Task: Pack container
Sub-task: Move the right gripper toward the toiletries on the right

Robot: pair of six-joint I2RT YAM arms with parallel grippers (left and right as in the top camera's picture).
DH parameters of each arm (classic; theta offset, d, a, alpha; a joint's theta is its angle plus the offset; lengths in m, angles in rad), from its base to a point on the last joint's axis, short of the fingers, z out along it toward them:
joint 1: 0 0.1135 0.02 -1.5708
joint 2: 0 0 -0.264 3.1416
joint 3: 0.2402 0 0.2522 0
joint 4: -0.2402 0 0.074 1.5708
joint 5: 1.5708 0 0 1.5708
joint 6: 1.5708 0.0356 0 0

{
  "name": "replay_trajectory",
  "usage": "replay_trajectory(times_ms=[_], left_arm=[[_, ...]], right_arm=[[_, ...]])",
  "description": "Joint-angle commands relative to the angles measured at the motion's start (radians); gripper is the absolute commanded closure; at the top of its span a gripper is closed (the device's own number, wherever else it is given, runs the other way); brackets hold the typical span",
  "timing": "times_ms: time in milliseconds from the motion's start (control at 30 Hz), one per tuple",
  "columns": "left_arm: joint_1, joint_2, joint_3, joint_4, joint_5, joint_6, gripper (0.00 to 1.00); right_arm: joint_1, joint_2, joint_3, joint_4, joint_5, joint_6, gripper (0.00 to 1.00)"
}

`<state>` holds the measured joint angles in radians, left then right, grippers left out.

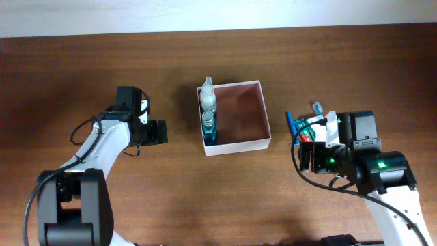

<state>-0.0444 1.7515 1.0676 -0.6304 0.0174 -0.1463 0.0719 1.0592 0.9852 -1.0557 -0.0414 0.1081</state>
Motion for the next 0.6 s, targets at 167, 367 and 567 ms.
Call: replay_trajectory(times_ms=[167,367,567], left_arm=[[0.002,0.008,-0.005,0.002,-0.007,-0.002,0.01],[0.002,0.008,-0.005,0.002,-0.007,-0.002,0.01],[0.002,0.008,-0.005,0.002,-0.007,-0.002,0.01]], right_arm=[[0.005,-0.003,0.021,-0.004,0.047,-0.004,0.02],[0.005,-0.003,0.021,-0.004,0.056,-0.036,0.02],[0.005,0.019,0.02,-0.003,0.066,-0.041,0.02]])
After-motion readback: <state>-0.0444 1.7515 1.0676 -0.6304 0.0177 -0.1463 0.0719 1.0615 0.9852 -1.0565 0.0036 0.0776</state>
